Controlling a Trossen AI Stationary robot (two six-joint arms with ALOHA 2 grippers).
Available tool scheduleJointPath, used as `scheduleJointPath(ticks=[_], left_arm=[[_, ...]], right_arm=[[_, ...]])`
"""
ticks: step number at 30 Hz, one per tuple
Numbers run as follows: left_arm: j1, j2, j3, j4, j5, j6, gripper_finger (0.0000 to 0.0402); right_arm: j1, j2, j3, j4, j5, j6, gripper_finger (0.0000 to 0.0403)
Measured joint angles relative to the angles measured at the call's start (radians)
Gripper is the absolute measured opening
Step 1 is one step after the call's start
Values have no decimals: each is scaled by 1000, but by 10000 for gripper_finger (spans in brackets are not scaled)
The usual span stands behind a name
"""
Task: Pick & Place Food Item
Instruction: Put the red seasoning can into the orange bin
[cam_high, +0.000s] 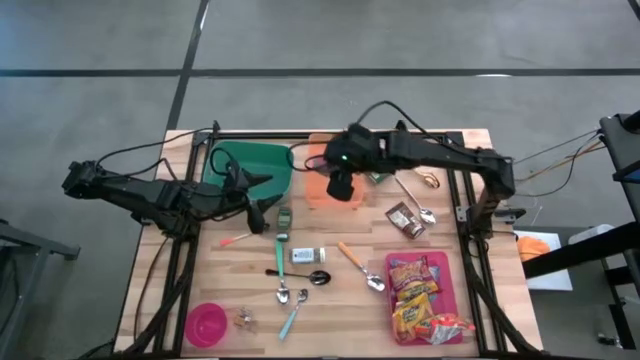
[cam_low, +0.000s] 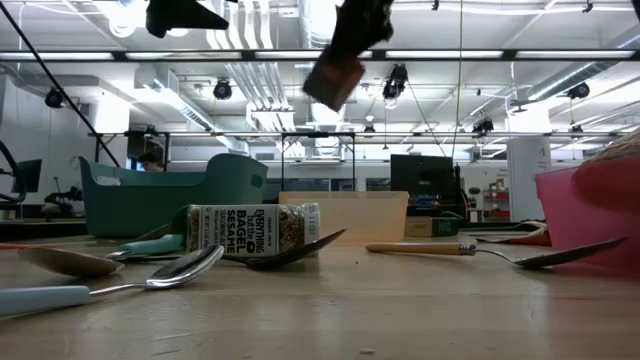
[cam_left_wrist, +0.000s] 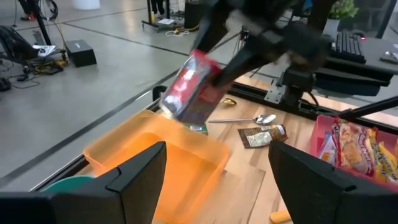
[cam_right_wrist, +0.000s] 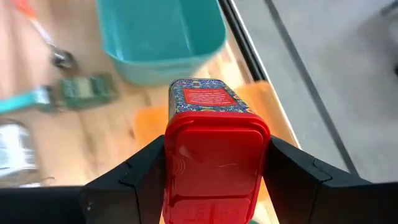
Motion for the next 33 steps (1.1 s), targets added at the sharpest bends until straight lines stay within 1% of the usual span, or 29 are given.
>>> scheduleJointPath(ticks=[2, 5, 9, 13, 17, 25, 33], left_arm=[[0, 0, 0, 1, 0, 14, 285], [0, 0, 0, 1, 0, 17, 285], [0, 0, 0, -6, 0, 17, 285], [0, 0, 0, -10, 0, 20, 285], [0, 0, 0, -10, 0, 20, 285], [0, 0, 0, -13, 0, 20, 285], [0, 0, 0, -27, 0, 20, 285]], right_arm=[[-30, 35, 0, -1, -6, -9, 212], [-67, 91, 0, -20, -51, -54, 212], [-97, 164, 0, -108, -50, -110, 212], [-116, 222, 0, -184, -50, -164, 212], [-121, 266, 0, -209, -93, -244, 212], [-127, 296, 0, -209, -248, -342, 212], [-151, 287, 0, -208, -340, -362, 211]])
